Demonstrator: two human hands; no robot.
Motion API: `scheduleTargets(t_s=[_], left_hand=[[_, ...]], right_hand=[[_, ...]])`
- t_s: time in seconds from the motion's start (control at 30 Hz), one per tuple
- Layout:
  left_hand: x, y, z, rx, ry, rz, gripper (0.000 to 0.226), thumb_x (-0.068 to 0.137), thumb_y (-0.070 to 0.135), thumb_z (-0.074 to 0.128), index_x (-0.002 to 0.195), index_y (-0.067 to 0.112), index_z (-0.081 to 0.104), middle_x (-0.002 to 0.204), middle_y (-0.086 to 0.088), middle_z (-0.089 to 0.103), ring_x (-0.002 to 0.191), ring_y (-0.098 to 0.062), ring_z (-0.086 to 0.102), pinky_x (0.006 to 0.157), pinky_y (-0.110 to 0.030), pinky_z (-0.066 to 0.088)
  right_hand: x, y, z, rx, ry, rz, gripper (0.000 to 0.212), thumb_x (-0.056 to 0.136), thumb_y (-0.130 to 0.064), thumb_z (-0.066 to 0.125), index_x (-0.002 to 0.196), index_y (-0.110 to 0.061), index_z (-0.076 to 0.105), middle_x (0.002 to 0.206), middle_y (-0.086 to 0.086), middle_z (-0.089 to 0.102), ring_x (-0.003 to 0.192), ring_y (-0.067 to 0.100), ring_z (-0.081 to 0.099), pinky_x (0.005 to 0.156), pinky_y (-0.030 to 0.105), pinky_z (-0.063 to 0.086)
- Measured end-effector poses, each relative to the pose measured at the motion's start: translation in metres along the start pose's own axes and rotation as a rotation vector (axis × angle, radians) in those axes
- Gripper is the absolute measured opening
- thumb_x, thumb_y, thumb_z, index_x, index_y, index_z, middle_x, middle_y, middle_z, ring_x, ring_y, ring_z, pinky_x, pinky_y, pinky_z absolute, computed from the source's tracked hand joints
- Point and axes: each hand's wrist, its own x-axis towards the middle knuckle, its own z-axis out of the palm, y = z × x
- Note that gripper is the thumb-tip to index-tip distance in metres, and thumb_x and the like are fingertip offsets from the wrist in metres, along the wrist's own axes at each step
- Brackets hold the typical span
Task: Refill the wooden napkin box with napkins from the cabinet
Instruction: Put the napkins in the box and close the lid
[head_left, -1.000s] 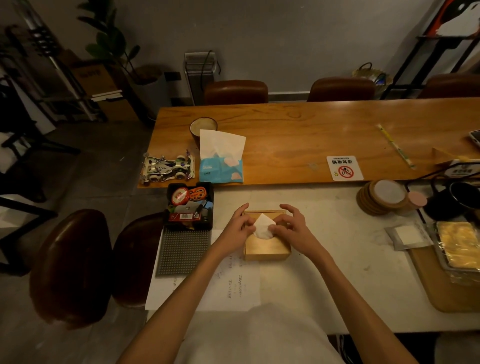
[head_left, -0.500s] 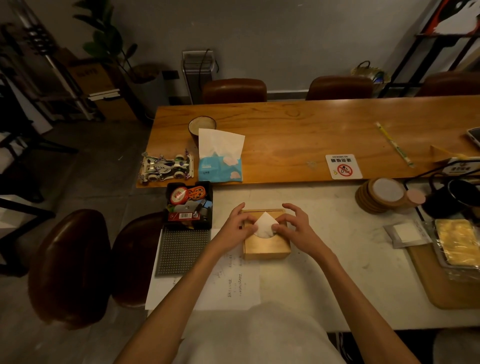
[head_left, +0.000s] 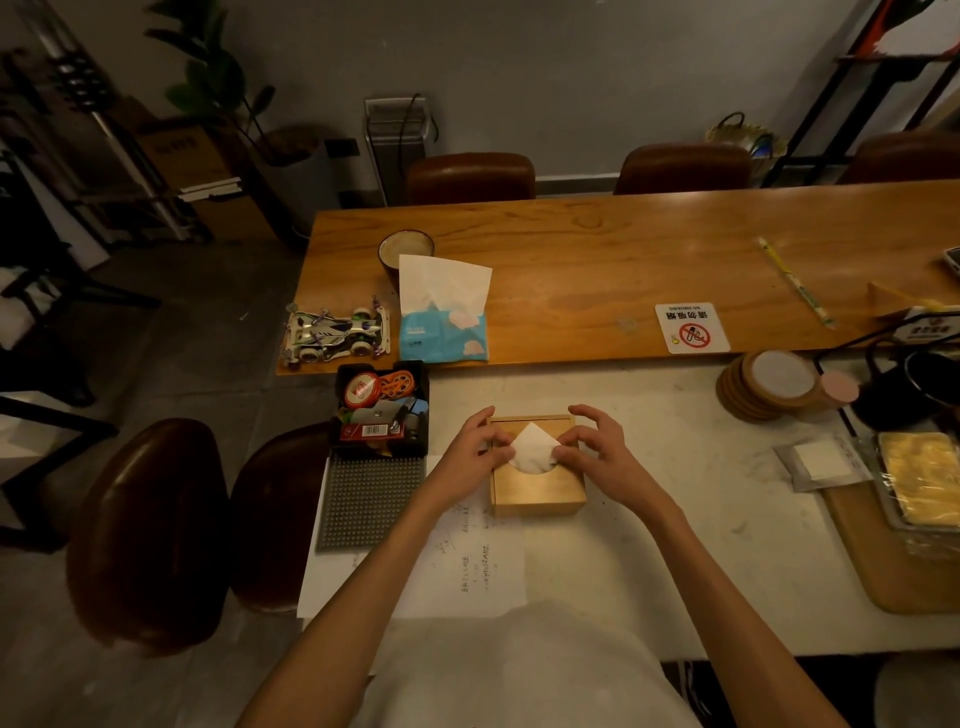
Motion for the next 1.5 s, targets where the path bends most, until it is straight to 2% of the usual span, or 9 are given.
scheduleTargets(t_s=[0.17,0.43,0.67,0.87,1.03,1.17,1.27,1.4,1.5], left_hand=[[-0.001,-0.003,-0.002,-0.009,-0.004,0.016,0.011,0.09,0.011,0.063,0.098,0.005,0.068,0.162,-0.001,0.015,0.147,-0.021,0.021,0.112,-0.036,0.032],[-0.003,-0.002,-0.005,-0.016,0.006,0.034,0.011,0.09,0.014,0.064,0.098,0.007,0.067,0.162,0.001,0.01,0.147,-0.018,0.018,0.105,-0.028,0.033],[-0.006,-0.003,-0.003,-0.044,0.017,0.05,0.005,0.088,0.013,0.067,0.093,0.012,0.066,0.162,0.005,0.005,0.139,-0.005,0.016,0.111,-0.035,0.033],[-0.005,-0.003,-0.003,-0.05,0.012,0.037,0.003,0.089,0.013,0.065,0.092,0.013,0.064,0.162,0.001,0.008,0.148,-0.018,0.013,0.111,-0.034,0.029],[-0.005,-0.005,-0.003,-0.009,-0.013,0.027,0.01,0.09,0.014,0.063,0.1,0.009,0.064,0.162,-0.002,0.01,0.149,-0.021,0.011,0.118,-0.044,0.023],[-0.005,-0.003,-0.003,0.011,-0.051,0.035,0.016,0.091,0.018,0.063,0.105,0.01,0.065,0.164,-0.002,0.006,0.15,-0.017,0.006,0.112,-0.029,0.017],[-0.006,-0.001,-0.003,-0.013,-0.068,0.01,0.016,0.092,0.017,0.062,0.106,0.011,0.065,0.163,-0.002,0.005,0.15,-0.019,0.008,0.11,-0.027,0.019],[-0.012,0.003,0.0,-0.219,-0.022,-0.064,0.044,0.096,0.034,0.055,0.138,0.034,0.044,0.163,-0.005,0.011,0.15,-0.024,0.012,0.114,-0.035,0.03],[-0.024,-0.002,0.009,-0.424,0.06,-0.203,0.059,0.101,0.041,0.038,0.153,0.032,0.012,0.163,0.001,0.009,0.15,-0.019,0.007,0.12,-0.041,0.012]], right_hand=[[-0.002,0.001,-0.002,-0.026,-0.015,0.001,0.004,0.085,-0.032,0.072,0.089,-0.031,0.07,0.145,-0.005,0.035,0.138,0.017,0.022,0.114,0.041,0.024],[-0.002,0.001,-0.002,0.0,-0.061,0.002,0.008,0.088,-0.033,0.068,0.093,-0.027,0.068,0.144,-0.009,0.031,0.138,0.015,0.021,0.113,0.039,0.022],[-0.003,0.004,0.001,0.051,-0.056,0.008,0.006,0.089,-0.035,0.067,0.094,-0.032,0.067,0.139,-0.014,0.031,0.138,0.017,0.025,0.115,0.044,0.026],[-0.003,0.0,0.001,0.085,-0.062,0.021,0.004,0.09,-0.033,0.066,0.093,-0.031,0.067,0.139,-0.013,0.031,0.138,0.017,0.026,0.112,0.042,0.032],[-0.003,0.001,0.002,0.105,-0.061,0.038,0.004,0.089,-0.033,0.067,0.092,-0.031,0.068,0.138,-0.013,0.03,0.137,0.016,0.027,0.111,0.04,0.033],[-0.005,-0.003,0.001,0.109,-0.07,0.035,0.007,0.09,-0.032,0.065,0.096,-0.029,0.069,0.143,-0.008,0.03,0.138,0.015,0.026,0.104,0.03,0.033],[-0.007,-0.007,0.002,0.117,-0.078,0.05,0.011,0.092,-0.032,0.063,0.1,-0.026,0.068,0.147,-0.006,0.03,0.139,0.016,0.025,0.102,0.027,0.032],[-0.017,-0.012,0.005,0.303,0.001,0.09,0.04,0.099,-0.045,0.044,0.137,-0.034,0.047,0.146,-0.02,0.035,0.141,0.008,0.027,0.11,0.031,0.03],[-0.029,-0.007,0.017,0.672,0.059,0.265,0.063,0.098,-0.059,0.026,0.154,-0.031,0.018,0.161,-0.011,0.018,0.147,0.011,0.02,0.12,0.04,0.021]])
